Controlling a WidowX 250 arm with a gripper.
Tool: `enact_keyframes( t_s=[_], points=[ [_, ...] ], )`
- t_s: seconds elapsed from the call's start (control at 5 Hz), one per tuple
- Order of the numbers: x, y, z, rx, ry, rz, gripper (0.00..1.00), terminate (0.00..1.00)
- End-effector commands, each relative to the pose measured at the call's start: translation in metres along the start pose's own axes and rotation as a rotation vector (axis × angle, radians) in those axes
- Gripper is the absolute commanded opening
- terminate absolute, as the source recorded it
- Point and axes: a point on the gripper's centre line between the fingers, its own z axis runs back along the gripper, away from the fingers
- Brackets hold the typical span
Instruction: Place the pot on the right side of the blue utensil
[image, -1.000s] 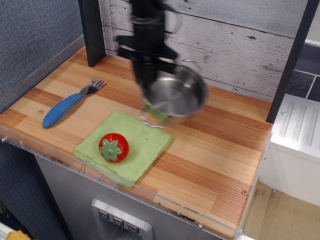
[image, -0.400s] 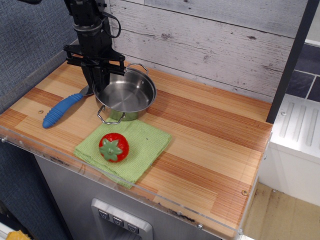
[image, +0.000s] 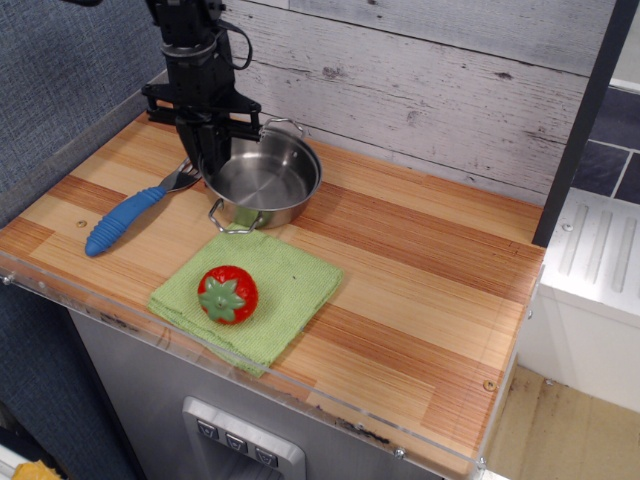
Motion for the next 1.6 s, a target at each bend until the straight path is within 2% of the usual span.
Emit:
enact_keyframes(
  t_s=[0.0, 0.2, 0.4, 0.6, 0.8, 1.0, 1.2, 1.4],
  points=[
    [0.009, 0.011, 0.015, 0.028, -0.042, 0.019, 0.00, 0.00],
    [0.004, 0.013, 0.010, 0.047, -0.020, 0.019, 0.00, 0.00],
    [0.000, 0.011, 0.007, 0.052, 0.021, 0.001, 1.00, 0.00],
    [0.000, 0.005, 0.020, 0.048, -0.009, -0.024, 1.00, 0.00],
    [-0.007, -0.004, 0.048, 0.079, -0.062, -0.068, 1.00, 0.00],
    [-0.022, -0.035, 0.094, 0.141, -0.138, -0.148, 1.00, 0.00],
    [-0.029, -0.062, 0.108, 0.120, -0.141, -0.200, 1.00, 0.00],
    [-0.037, -0.074, 0.095, 0.085, -0.098, -0.222, 1.00, 0.00]
  ],
)
